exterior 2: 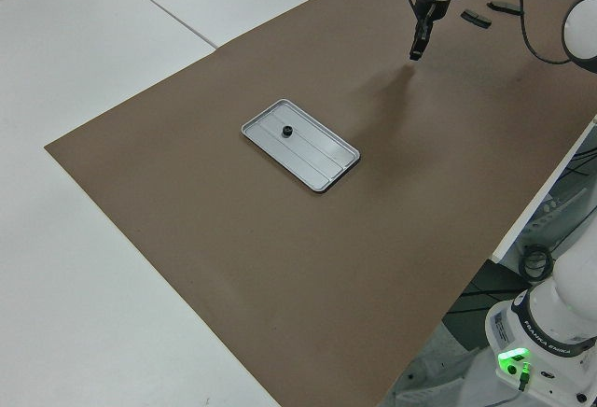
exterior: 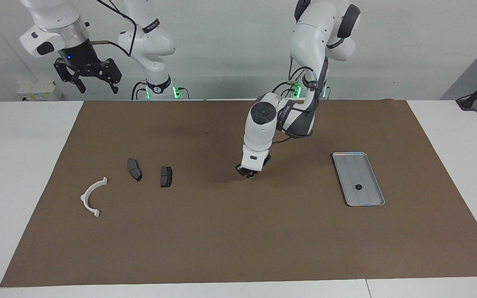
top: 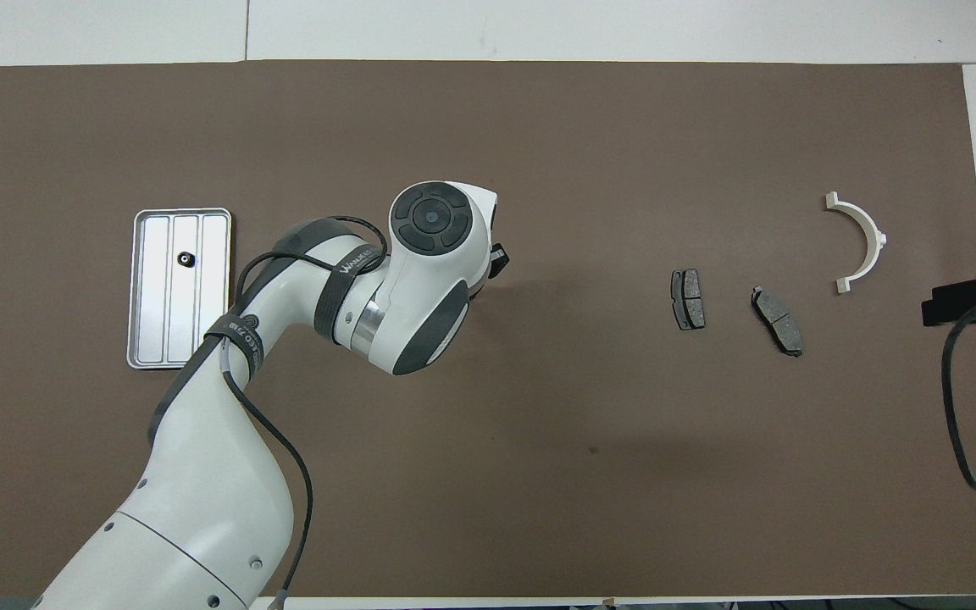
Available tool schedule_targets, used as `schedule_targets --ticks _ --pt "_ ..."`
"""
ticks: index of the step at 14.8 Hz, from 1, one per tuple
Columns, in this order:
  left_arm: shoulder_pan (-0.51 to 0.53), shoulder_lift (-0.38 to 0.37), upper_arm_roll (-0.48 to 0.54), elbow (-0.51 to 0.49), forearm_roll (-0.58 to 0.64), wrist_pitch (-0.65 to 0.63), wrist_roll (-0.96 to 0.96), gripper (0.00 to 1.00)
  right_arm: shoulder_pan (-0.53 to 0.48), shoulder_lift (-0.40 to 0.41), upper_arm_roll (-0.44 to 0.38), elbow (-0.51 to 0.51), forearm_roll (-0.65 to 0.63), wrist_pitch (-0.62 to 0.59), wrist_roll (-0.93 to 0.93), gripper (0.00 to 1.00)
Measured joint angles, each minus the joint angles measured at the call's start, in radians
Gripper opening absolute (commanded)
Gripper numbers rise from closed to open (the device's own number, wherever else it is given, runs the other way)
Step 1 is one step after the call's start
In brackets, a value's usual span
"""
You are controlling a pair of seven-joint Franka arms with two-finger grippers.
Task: Place bearing gear from tray to pile
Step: 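Carry the bearing with the left gripper to the table center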
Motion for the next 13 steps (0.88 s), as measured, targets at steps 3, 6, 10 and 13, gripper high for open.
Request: schedule_targets --ticks 3,6,10,13 --pt "-0.001 0.024 0.001 0.001 0.007 0.01 -0.004 0.0 0.0 0.0 0.0 0.0 0.0 0.0 0.0 1.0" --pt "-0.001 0.034 0.002 0.001 0.014 0.047 -0.022 0.0 0.0 0.0 0.0 -0.001 0.0 0.0 0.0 1.0" --pt "-0.002 0.036 0.003 0.0 0.017 0.061 -0.033 0.0 0.0 0.0 0.0 -0.001 0.0 0.0 0.0 1.0" --pt "-0.002 0.039 0.004 -0.001 0.021 0.063 -0.034 0.0 0.0 0.0 0.0 -0.002 0.0 0.0 0.0 1.0"
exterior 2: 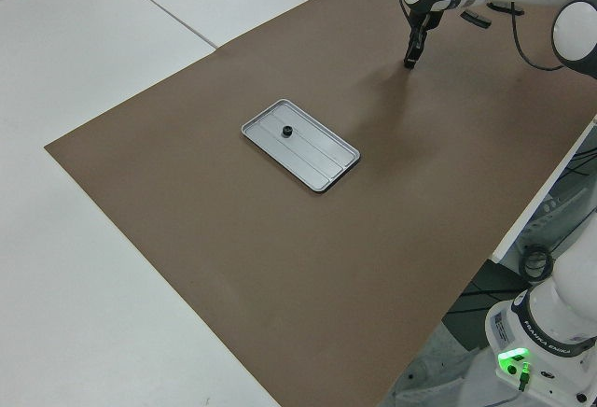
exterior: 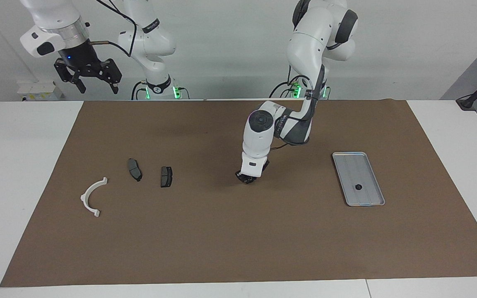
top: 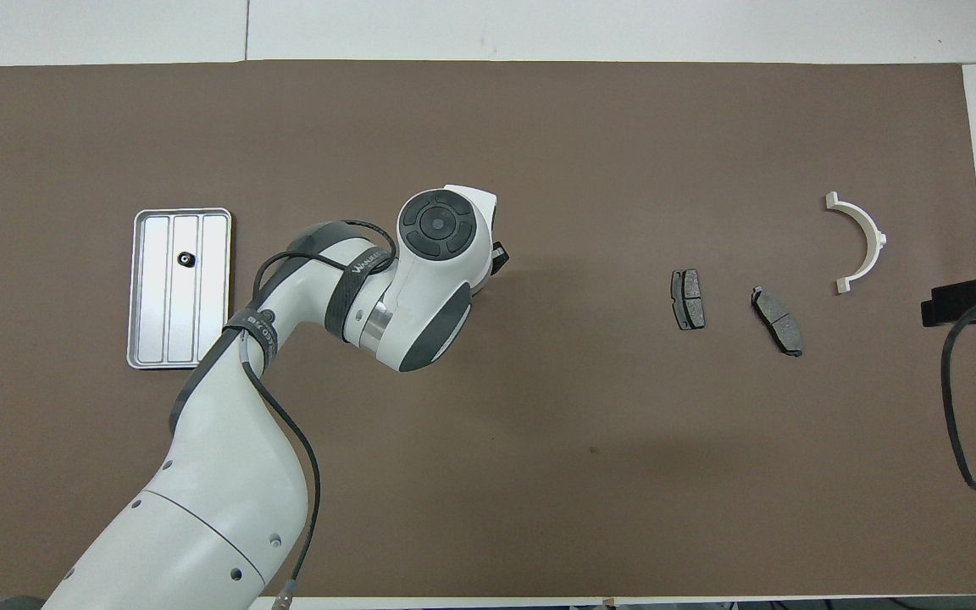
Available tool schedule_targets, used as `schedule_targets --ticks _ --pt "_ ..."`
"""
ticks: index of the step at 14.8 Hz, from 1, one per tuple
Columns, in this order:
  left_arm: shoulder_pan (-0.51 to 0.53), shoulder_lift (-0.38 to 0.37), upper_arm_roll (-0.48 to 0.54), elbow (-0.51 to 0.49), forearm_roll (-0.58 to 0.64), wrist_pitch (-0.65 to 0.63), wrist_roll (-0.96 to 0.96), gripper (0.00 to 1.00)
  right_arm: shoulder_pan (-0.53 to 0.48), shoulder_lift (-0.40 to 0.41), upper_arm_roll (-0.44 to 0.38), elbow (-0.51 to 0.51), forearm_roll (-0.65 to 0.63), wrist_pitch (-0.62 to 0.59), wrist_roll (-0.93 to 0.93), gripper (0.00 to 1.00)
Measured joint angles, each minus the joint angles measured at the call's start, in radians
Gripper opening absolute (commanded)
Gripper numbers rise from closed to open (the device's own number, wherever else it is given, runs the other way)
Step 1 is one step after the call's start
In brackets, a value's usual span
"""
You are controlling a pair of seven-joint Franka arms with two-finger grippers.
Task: Place bearing gear from tray to pile
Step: 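Carry the bearing with the left gripper to the table center, then release the bearing with the left gripper while the right gripper reaches in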
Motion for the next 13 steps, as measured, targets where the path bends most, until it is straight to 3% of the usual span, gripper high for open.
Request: schedule_targets --ticks 2,3,4,5,6,13 --pt "-0.001 0.001 0.0 0.0 0.001 0.002 0.0 0.0 0.0 0.0 0.0 0.0 0.0 0.0 0.0 1.0" --pt "-0.001 0.002 0.0 0.0 0.001 0.002 -0.001 0.24 0.0 0.0 0.0 0.0 0.0 0.0 0.0 1.0" --pt "-0.001 0.002 0.0 0.0 0.002 0.002 -0.001 0.7 0.0 0.0 0.0 -0.001 0.0 0.0 0.0 1.0" --pt "-0.001 0.002 0.0 0.0 0.003 0.002 -0.001 0.91 0.0 0.0 0.0 -0.001 0.0 0.0 0.0 1.0" --pt "-0.001 0.002 0.0 -0.001 0.003 0.002 -0.002 1.0 0.0 0.0 0.0 -0.001 0.0 0.0 0.0 1.0" --pt "0.01 -0.011 0.034 0.021 0.042 -0.038 0.001 1.0 0.0 0.0 0.04 -0.008 0.0 0.0 0.052 1.0"
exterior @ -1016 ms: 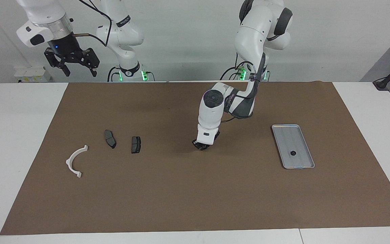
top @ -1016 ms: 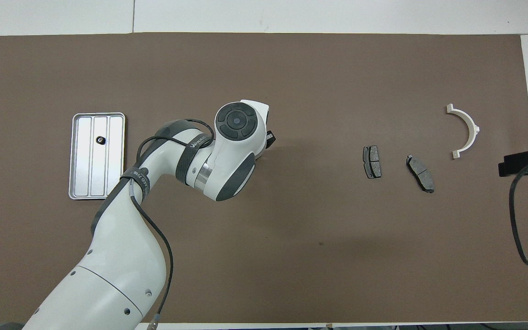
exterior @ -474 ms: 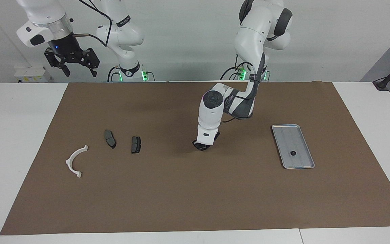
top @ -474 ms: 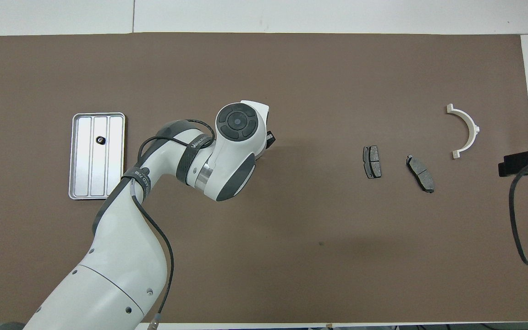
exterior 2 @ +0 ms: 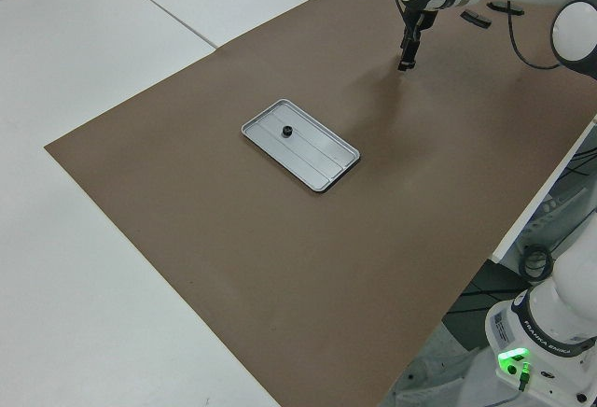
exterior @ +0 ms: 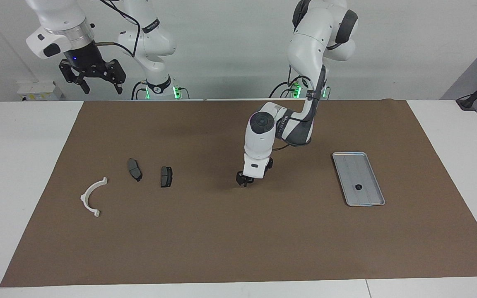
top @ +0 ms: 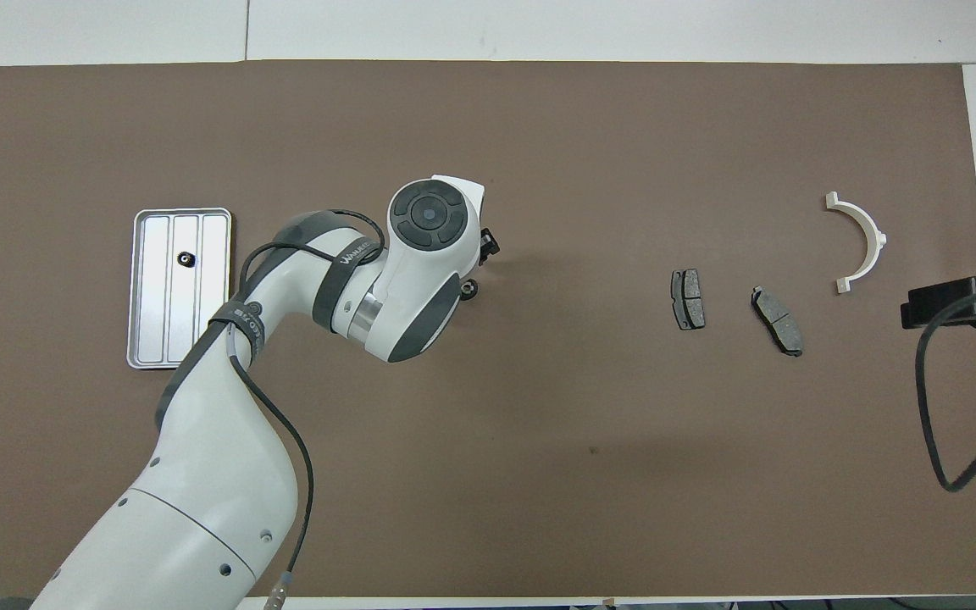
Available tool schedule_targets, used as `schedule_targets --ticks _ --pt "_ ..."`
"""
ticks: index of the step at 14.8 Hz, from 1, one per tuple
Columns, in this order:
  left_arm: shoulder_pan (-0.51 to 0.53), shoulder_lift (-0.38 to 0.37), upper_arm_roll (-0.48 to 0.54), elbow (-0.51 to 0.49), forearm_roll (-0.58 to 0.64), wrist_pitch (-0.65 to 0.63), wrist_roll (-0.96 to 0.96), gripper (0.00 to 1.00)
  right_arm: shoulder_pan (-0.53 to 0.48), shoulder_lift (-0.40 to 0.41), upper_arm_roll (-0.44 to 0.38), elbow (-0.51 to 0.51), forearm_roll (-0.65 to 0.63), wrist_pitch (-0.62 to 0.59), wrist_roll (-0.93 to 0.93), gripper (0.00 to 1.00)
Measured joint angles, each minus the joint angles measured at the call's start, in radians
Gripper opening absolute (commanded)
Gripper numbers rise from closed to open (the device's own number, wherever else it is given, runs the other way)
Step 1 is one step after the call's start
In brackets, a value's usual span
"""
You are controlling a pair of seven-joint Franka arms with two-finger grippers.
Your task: Place bearing gear from tray to pile
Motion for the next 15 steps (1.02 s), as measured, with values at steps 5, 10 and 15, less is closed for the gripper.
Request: schedule_targets --ticks 5,10,15 --pt "0.138 -0.101 0.014 -0.007 0.009 -0.158 0.289 1.0 0.005 0.002 0.097 -0.043 0.0 0.053 0.169 1.0" --pt "0.36 -0.182 0.015 -0.069 0.009 -0.175 0.695 1.0 0.01 0.038 0.234 -0.117 0.0 0.2 0.34 1.0" --pt "0.498 -0.187 0.015 -0.105 0.009 -0.115 0.969 0.84 0.113 0.152 0.268 -0.156 0.001 0.368 0.552 1.0"
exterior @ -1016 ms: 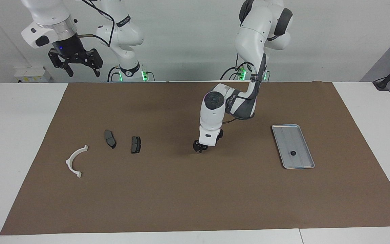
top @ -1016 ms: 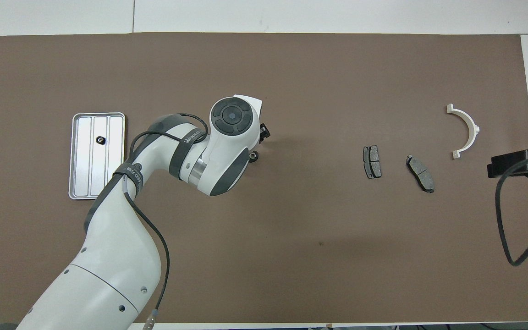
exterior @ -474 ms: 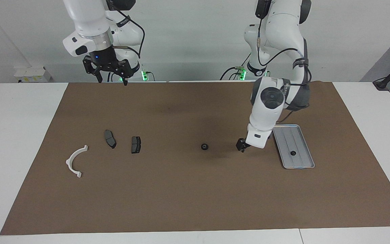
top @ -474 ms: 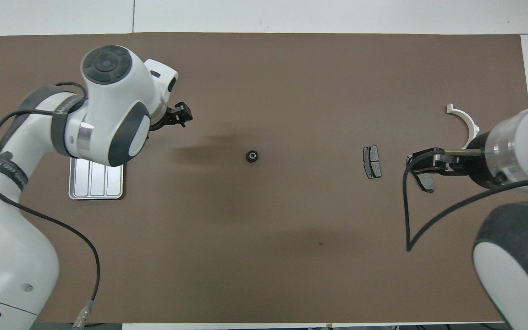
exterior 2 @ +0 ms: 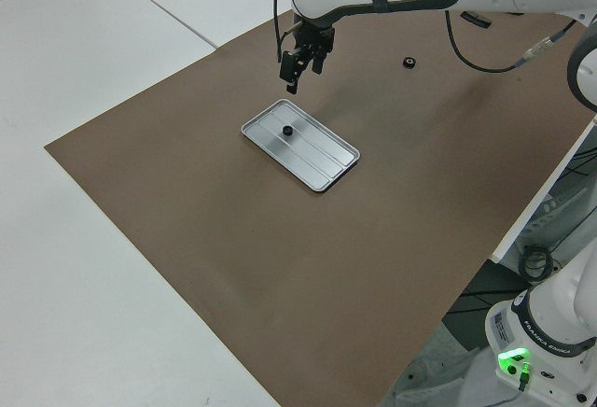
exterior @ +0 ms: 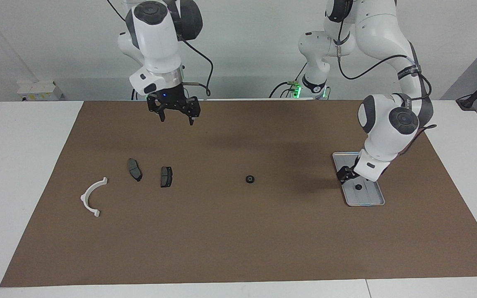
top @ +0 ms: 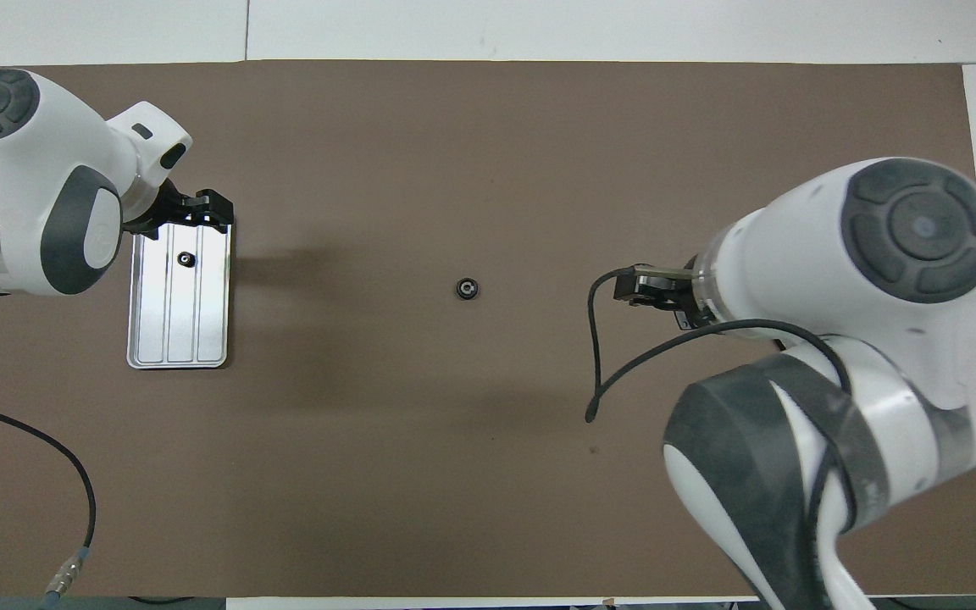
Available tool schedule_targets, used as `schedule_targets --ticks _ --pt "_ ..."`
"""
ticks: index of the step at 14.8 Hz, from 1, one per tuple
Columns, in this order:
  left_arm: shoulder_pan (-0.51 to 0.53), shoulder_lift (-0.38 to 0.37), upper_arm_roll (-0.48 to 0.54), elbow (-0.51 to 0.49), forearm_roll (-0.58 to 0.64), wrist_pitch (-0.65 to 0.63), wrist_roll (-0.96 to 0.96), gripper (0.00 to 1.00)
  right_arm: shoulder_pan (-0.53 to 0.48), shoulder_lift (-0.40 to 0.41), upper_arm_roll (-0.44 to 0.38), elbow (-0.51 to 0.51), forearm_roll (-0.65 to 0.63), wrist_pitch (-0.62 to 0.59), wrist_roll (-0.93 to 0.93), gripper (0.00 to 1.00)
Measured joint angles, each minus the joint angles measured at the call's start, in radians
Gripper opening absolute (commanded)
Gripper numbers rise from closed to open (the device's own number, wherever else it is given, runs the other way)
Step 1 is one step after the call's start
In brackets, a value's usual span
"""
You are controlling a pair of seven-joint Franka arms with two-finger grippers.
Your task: Place bearing gear from tray to pile
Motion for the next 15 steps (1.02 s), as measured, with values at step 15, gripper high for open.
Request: schedule_targets --ticks 15 --pt "0.073 0.001 -0.003 -0.238 0.0 0.29 0.129 0.62 0.287 0.546 -0.003 0.238 -0.22 0.243 0.382 1.0"
